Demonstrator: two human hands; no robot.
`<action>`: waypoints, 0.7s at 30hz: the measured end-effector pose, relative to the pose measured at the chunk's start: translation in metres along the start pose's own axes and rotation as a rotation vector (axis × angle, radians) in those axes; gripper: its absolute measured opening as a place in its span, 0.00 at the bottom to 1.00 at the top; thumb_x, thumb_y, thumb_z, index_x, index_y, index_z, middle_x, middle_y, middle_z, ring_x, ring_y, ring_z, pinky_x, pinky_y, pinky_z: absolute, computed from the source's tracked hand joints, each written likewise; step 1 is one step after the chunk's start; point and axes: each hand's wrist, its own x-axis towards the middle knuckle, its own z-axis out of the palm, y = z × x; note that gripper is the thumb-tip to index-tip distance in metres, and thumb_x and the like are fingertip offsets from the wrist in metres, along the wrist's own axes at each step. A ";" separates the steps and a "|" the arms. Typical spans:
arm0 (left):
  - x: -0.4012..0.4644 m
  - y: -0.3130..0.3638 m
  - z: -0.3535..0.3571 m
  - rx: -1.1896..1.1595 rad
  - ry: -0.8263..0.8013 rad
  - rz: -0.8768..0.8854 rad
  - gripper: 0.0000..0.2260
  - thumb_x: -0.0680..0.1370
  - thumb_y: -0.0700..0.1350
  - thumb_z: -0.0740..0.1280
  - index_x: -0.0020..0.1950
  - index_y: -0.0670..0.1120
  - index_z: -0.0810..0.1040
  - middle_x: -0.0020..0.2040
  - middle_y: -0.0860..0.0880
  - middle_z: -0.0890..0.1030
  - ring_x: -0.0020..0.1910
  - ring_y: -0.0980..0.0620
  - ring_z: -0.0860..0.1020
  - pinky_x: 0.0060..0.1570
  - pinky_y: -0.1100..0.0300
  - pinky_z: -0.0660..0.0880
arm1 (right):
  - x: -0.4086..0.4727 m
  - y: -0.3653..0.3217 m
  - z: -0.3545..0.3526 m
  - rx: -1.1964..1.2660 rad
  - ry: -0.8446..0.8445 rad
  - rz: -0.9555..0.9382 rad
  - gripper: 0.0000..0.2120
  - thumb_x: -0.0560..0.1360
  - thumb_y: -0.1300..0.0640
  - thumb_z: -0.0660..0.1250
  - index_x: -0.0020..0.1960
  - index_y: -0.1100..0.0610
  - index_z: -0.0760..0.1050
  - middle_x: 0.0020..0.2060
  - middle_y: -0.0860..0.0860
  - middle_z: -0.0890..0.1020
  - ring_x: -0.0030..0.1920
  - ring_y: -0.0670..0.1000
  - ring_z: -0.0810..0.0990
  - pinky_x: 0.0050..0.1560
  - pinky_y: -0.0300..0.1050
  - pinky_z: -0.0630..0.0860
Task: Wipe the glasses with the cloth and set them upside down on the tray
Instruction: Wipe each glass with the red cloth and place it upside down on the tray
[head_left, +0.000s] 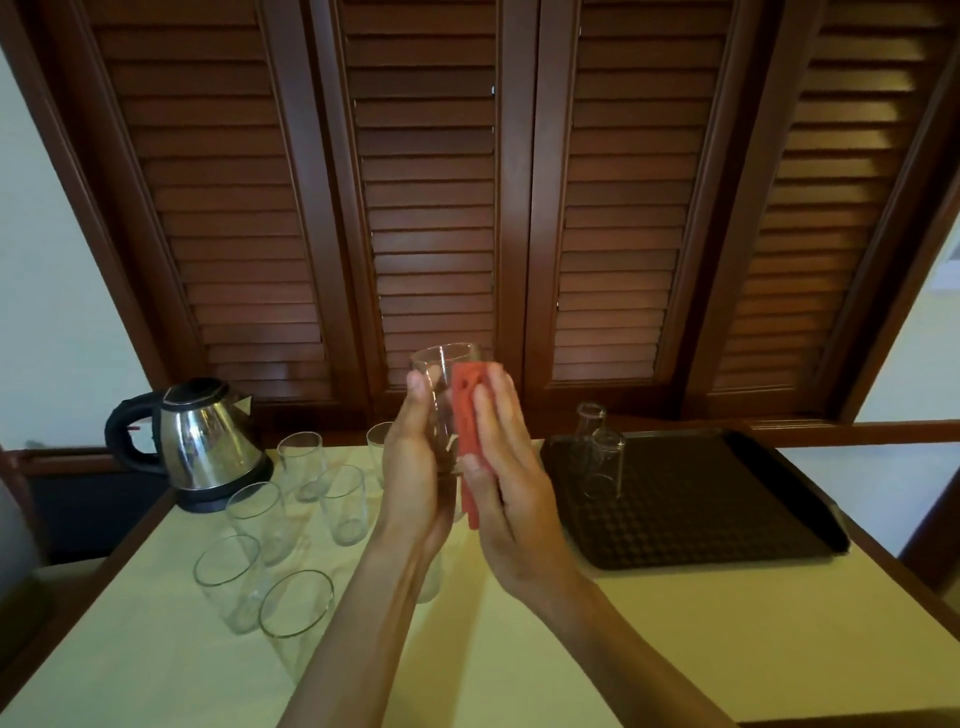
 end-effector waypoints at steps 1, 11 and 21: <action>0.000 0.001 0.000 0.023 0.026 -0.006 0.26 0.82 0.62 0.58 0.70 0.47 0.80 0.62 0.43 0.85 0.64 0.44 0.82 0.63 0.47 0.77 | 0.003 0.003 -0.002 0.104 0.059 0.092 0.25 0.85 0.53 0.53 0.81 0.50 0.52 0.81 0.38 0.54 0.81 0.43 0.52 0.79 0.43 0.56; -0.002 0.004 0.002 0.104 -0.002 0.034 0.30 0.76 0.66 0.65 0.69 0.47 0.81 0.64 0.41 0.83 0.65 0.43 0.81 0.60 0.47 0.79 | 0.002 0.005 0.002 0.310 0.099 0.268 0.26 0.85 0.52 0.55 0.81 0.49 0.54 0.77 0.36 0.64 0.77 0.41 0.63 0.76 0.44 0.64; -0.004 -0.005 -0.002 0.223 0.003 0.089 0.25 0.84 0.63 0.53 0.69 0.52 0.81 0.61 0.45 0.86 0.63 0.45 0.83 0.60 0.47 0.80 | 0.010 0.000 0.001 0.309 0.199 0.293 0.25 0.84 0.47 0.55 0.80 0.42 0.54 0.77 0.39 0.65 0.78 0.45 0.64 0.77 0.54 0.64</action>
